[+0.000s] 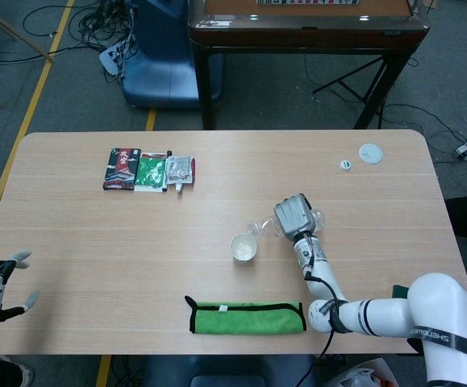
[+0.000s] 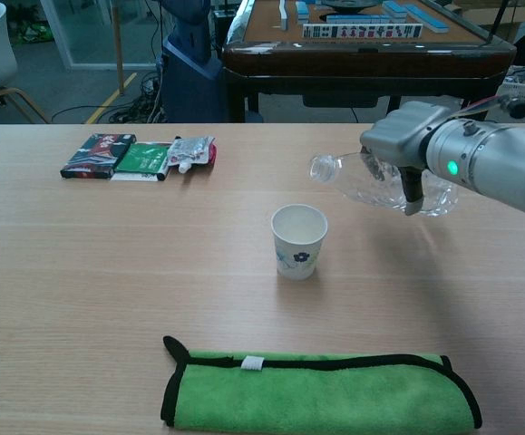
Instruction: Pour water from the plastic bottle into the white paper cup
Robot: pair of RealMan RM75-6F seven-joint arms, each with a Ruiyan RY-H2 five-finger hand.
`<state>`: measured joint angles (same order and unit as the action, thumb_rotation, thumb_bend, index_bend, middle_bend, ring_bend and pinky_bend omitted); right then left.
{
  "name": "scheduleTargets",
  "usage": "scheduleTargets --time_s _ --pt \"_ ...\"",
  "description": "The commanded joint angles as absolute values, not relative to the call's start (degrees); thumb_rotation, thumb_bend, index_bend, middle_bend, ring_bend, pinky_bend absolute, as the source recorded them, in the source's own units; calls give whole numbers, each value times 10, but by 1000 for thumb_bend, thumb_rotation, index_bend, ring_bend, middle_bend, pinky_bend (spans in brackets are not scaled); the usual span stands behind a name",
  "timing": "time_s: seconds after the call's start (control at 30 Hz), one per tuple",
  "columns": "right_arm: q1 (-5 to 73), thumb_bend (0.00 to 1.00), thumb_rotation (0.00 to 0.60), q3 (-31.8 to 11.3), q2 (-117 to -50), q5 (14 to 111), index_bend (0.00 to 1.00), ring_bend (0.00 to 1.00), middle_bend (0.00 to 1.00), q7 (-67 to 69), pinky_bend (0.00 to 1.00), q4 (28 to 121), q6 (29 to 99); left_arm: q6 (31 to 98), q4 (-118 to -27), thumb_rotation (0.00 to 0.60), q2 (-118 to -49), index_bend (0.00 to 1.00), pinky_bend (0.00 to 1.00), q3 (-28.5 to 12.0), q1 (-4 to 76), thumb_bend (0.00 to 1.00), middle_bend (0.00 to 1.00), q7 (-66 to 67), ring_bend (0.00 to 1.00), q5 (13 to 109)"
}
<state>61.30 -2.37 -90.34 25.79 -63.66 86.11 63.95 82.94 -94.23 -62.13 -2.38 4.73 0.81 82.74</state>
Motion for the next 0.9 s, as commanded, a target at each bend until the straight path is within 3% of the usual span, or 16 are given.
scheduleTargets --time_s 0.03,0.57,0.9 --pt "565 175 600 -35 -882 325 634 533 667 -529 521 854 608 828 -941 600 -622 212 442 -23 48 224 342 10 271 827" --pt "431 150 600 -53 -869 594 634 532 665 -134 521 800 620 822 -935 600 -629 211 442 -20 49 225 342 17 271 826" --pt "373 125 600 -60 -886 698 634 532 658 75 521 728 654 817 -931 600 -633 212 442 -18 51 224 342 21 271 825"
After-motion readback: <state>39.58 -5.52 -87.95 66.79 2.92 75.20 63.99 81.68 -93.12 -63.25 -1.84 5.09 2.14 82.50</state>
